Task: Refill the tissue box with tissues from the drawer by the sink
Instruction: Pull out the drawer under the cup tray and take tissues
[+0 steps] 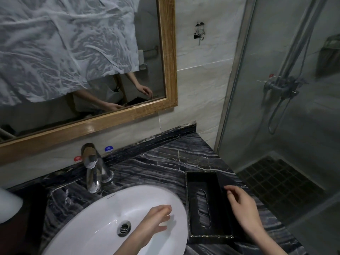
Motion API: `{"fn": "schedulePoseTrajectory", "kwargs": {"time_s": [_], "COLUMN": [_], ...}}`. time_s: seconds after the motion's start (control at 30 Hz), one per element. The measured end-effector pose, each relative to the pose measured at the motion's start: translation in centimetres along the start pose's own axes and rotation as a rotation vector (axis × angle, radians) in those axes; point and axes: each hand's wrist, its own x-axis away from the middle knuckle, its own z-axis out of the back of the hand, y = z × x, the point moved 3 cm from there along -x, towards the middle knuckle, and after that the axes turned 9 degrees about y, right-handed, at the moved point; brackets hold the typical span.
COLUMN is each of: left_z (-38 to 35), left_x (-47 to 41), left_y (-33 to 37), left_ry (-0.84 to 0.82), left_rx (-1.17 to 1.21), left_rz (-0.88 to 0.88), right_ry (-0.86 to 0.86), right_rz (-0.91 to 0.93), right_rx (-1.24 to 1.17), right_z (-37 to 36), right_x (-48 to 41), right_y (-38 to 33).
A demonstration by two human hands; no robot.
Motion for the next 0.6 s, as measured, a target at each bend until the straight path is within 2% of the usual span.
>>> {"fn": "schedulePoseTrajectory", "kwargs": {"time_s": [0.33,0.6], "left_z": [4.7,8.7], "left_x": [1.8,3.2], "left_y": [1.4,0.4], "left_ry": [0.151,0.26], "left_rx": [-0.275,-0.37], "left_rz": [-0.062,-0.076], "right_ry": [-0.115,-0.276], "right_rz": [0.135,0.177], "right_rx": [0.086,0.089], "right_z": [-2.1,-4.5], "right_x": [-0.7,0.3], "right_y": [-3.8,-7.0]}}
